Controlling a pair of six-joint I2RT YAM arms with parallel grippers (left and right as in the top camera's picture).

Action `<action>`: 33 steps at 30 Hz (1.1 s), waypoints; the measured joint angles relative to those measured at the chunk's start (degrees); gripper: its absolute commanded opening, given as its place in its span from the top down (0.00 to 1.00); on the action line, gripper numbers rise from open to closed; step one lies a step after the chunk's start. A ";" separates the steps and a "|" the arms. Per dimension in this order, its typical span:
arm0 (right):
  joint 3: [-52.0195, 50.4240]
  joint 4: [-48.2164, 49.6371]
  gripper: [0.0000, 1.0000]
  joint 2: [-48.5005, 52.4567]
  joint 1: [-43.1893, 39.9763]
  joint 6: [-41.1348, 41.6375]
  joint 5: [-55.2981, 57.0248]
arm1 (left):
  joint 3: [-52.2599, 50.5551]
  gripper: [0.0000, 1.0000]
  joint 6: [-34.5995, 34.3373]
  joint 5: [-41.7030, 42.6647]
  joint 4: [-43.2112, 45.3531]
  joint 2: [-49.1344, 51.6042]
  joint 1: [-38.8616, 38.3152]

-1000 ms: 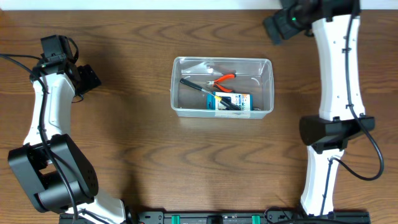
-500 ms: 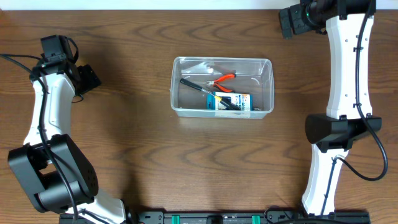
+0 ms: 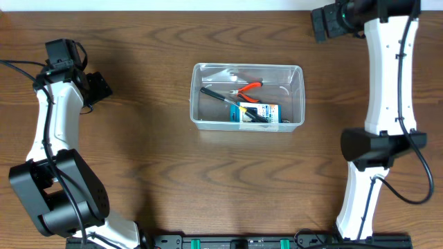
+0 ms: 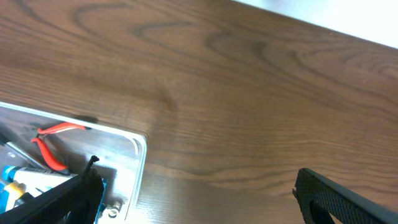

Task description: Pack container

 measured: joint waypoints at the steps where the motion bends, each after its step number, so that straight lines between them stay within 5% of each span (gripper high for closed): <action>1: -0.15 0.00 0.01 -1.33 0.00 0.00 0.00 | 0.00 0.02 0.00 0.00 0.00 0.00 0.00; 13: 1.07 0.24 0.01 -36.17 0.59 0.17 0.15 | 0.00 0.02 0.00 0.00 -0.02 0.00 0.00; 23: -1.90 0.09 0.01 -51.82 0.59 0.17 0.20 | 0.00 0.02 0.00 0.00 0.00 0.00 0.00; 33: -21.55 0.31 0.01 -69.20 0.59 0.17 1.07 | 0.00 0.02 0.00 0.00 0.00 0.00 0.00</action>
